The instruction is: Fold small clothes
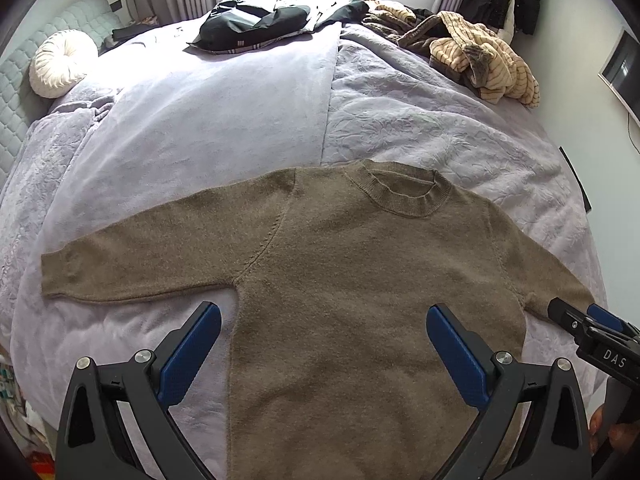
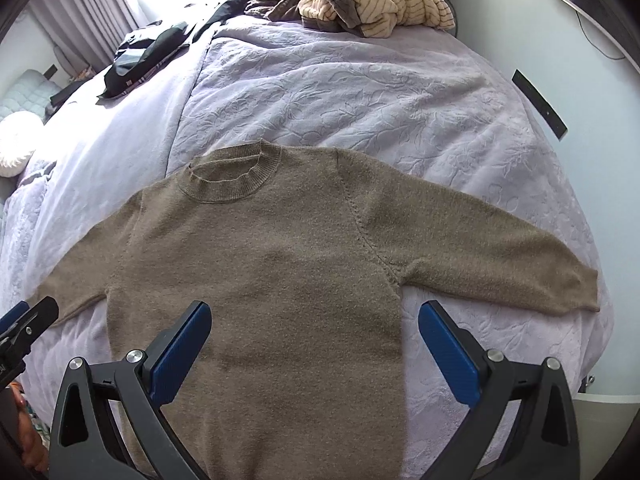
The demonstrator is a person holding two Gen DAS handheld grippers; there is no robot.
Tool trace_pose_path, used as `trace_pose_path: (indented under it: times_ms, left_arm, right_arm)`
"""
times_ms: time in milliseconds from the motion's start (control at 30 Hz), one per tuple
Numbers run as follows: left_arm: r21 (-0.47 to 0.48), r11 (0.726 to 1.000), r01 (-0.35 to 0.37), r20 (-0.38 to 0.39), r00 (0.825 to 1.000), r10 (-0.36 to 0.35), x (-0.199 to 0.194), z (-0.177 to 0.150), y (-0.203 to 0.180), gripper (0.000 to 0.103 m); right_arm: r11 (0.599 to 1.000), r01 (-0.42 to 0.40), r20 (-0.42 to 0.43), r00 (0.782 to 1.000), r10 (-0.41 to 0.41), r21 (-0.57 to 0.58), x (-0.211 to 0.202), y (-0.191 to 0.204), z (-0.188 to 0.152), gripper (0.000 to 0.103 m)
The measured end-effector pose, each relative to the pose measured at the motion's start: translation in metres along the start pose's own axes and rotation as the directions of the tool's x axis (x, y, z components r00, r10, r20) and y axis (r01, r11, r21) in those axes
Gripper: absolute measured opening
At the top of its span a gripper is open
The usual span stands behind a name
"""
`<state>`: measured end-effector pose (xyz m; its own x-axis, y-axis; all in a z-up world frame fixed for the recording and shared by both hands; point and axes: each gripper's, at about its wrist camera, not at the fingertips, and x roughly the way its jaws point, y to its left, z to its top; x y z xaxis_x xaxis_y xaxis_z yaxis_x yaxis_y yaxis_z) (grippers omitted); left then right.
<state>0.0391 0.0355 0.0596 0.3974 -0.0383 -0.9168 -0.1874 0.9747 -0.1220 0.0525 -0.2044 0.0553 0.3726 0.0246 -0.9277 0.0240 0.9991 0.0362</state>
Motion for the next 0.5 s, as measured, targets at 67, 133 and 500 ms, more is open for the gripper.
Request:
trace_pose_path:
  times_ms: [67, 133, 500]
  left_arm:
    - [-0.002, 1.000, 0.006, -0.008, 1.000, -0.006, 0.002, -0.001, 0.000, 0.103]
    - [-0.001, 1.000, -0.002, -0.020, 1.000, 0.002, 0.003, -0.001, 0.000, 0.103]
    - [-0.011, 0.999, -0.034, -0.017, 0.999, 0.034, 0.005, -0.011, 0.001, 0.103]
  right_arm:
    - [1.000, -0.003, -0.001, 1.000, 0.003, 0.007, 0.000, -0.002, 0.001, 0.103]
    - [1.000, -0.004, 0.000, 1.000, 0.004, 0.015, 0.000, -0.004, 0.002, 0.103]
    - [1.000, -0.027, 0.030, 0.999, 0.028, -0.004, -0.008, 0.002, 0.008, 0.103]
